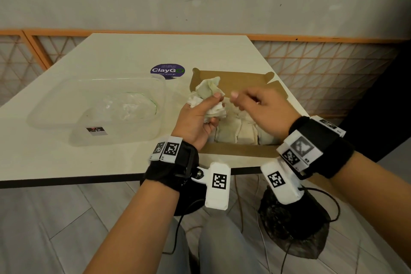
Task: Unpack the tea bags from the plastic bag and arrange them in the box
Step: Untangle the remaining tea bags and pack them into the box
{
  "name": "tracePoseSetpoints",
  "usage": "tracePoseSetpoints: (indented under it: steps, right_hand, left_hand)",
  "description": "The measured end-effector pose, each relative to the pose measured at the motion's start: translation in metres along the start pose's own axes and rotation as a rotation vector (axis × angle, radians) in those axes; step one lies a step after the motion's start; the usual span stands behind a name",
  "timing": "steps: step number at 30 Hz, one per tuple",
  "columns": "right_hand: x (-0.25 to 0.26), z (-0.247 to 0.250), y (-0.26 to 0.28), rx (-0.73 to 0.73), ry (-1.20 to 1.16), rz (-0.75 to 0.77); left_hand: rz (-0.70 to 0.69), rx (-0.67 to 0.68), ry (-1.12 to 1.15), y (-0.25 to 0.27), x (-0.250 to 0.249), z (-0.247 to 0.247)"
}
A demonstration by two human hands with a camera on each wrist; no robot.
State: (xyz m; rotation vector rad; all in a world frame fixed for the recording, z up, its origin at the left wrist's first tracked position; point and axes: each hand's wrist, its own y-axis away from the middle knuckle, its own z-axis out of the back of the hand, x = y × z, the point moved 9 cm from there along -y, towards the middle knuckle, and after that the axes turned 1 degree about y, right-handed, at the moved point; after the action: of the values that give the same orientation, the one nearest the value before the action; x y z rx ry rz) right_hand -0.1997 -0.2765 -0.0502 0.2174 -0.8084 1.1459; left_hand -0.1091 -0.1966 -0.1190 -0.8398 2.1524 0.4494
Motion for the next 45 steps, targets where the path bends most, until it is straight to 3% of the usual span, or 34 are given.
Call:
tracePoseSetpoints:
  steps: [2,5,12,18,24,30,36,41,45]
  right_hand:
    - [0.002,0.004,-0.005,-0.047,-0.207,-0.062]
    - [0.000,-0.011,-0.014,0.011,-0.304,-0.134]
    - [-0.015,-0.006,-0.029,-0.026,-0.447,-0.227]
    - [-0.013,-0.034,-0.022,0.297,-0.698,-0.405]
    - [-0.013,-0.013,-0.033,0.213,-0.870,-0.377]
    - [-0.022,0.017,-0.036,0.063,-0.585,-0.268]
    - [-0.029,-0.022,-0.016,0.470,-0.265,-0.285]
    - [-0.032,-0.057,-0.011,0.574,-0.229,-0.315]
    - [-0.036,-0.062,-0.016,0.491,-0.109,-0.344]
  left_hand:
    - [-0.015,0.002,-0.082,0.000,0.001,-0.002]
    - [-0.008,0.021,-0.165,0.001,0.003,-0.004]
    - [0.039,0.077,-0.070,-0.001,0.004,-0.006]
    - [0.046,0.073,-0.049,0.000,0.004,-0.006]
    - [0.052,0.046,-0.056,0.000,0.005,-0.003]
    - [0.046,0.036,0.118,0.001,0.000,-0.001]
    - [0.031,0.032,0.162,0.001,-0.001,0.001]
    - [0.026,0.021,0.156,0.002,-0.001,0.001]
    - [0.058,0.009,0.158,0.002,0.001,0.003]
